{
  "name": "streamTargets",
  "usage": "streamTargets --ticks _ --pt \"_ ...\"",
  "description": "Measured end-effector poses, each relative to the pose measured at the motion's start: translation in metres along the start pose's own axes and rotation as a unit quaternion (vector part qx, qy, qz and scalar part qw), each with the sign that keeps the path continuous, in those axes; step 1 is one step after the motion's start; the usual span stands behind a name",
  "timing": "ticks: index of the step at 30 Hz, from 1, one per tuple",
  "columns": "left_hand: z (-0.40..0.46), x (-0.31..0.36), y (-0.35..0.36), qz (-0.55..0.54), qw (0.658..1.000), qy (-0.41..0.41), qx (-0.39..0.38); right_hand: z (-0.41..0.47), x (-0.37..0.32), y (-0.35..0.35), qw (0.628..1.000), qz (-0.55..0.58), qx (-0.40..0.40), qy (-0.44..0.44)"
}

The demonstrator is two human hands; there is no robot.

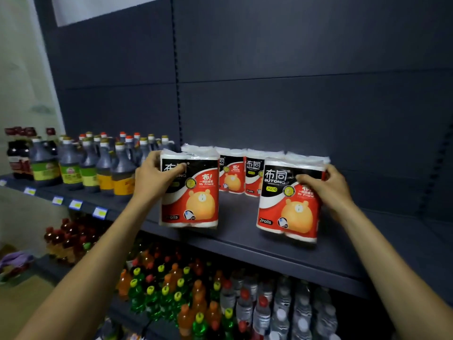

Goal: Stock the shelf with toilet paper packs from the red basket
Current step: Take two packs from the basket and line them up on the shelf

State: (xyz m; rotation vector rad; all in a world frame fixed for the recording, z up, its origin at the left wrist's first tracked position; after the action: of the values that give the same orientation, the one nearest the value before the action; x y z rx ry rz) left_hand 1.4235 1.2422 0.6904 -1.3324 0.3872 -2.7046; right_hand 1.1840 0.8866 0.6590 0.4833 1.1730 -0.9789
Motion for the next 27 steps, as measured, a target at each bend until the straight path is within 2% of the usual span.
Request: streamTargets --ticks 12,20,27 --pt "0.058 0.048 0.146 -0.098 0.985 0.076 -0.124 0.012 0.014 -0.093 0.986 0.012 0.163 0.031" --pt "0.033 0.105 0.251 -0.129 0.969 0.094 -0.188 0.012 0.032 -0.183 0.977 0.002 0.209 0.045" --pt "0.002 0.151 0.330 -0.117 0.969 0.090 -0.200 0.034 0.048 -0.247 0.980 -0.010 0.194 0.049"
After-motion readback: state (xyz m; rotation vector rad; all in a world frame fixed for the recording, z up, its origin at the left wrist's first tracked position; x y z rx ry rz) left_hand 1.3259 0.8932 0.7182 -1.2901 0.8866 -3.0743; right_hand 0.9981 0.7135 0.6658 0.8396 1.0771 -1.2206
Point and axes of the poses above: each hand's wrist, its own z-axis towards the middle knuckle, its own y-axis out of the palm, x = y × z, the point moved 7 cm from there along z, towards the middle knuckle, and after that the axes turned 1 degree about -z, right-handed, at the moved point
